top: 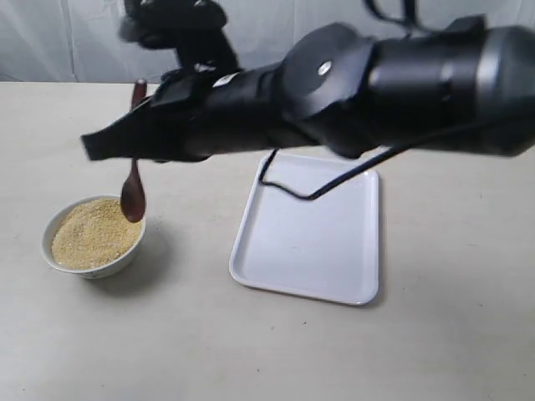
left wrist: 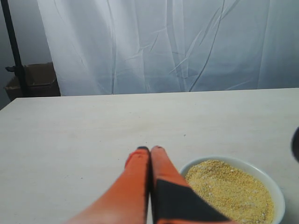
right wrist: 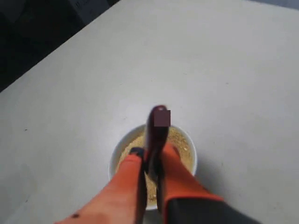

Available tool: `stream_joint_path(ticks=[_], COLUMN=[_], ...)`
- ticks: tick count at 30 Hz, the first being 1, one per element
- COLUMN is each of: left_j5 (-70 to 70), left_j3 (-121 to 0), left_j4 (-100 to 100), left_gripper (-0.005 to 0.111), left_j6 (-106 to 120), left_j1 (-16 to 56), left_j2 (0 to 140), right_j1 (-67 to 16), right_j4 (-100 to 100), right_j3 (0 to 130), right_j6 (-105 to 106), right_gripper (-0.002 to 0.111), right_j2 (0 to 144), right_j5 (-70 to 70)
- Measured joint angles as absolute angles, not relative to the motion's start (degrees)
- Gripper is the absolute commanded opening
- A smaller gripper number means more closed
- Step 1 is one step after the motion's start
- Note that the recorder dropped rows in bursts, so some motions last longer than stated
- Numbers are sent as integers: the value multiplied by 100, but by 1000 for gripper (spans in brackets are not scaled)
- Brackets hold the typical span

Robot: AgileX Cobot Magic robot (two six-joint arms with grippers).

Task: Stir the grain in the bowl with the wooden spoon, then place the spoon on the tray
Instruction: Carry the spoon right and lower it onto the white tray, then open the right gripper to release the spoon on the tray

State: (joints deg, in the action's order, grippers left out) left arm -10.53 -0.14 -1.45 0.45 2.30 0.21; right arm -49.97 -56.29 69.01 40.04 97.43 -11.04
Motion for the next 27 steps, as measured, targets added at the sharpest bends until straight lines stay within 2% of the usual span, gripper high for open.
stream_joint_path(ticks=[6, 7, 11, 22, 24, 27], left_j5=[-1053, -1053, -1053, -1053, -1053, -1053], left_j3=[-14, -14, -14, -14, -14, -14], left_j4=[-145, -145, -145, -145, -145, -145], left_gripper=[0, 0, 0, 0, 0, 0], left_j6=[45, 45, 45, 45, 45, 45], left_j1=[230, 230, 230, 230, 230, 230], left_j2=[21, 21, 21, 21, 21, 21], right_j1=[-3206, -2612, -1592, -1236, -1236, -1236], right_j4=[-6164, -6293, -6320, -6802, -6844, -6787], right_j3=[6901, 6901, 6857, 6852, 6852, 6852], right_j6=[4004, 4004, 4004, 3993, 3993, 3993], right_gripper=[-1, -1, -1, -1, 7, 31], right_j2=[9518, 9606, 9890, 11709, 11765, 11837], right_j5=[-3325, -4156, -4833, -5029, -4955, -4877])
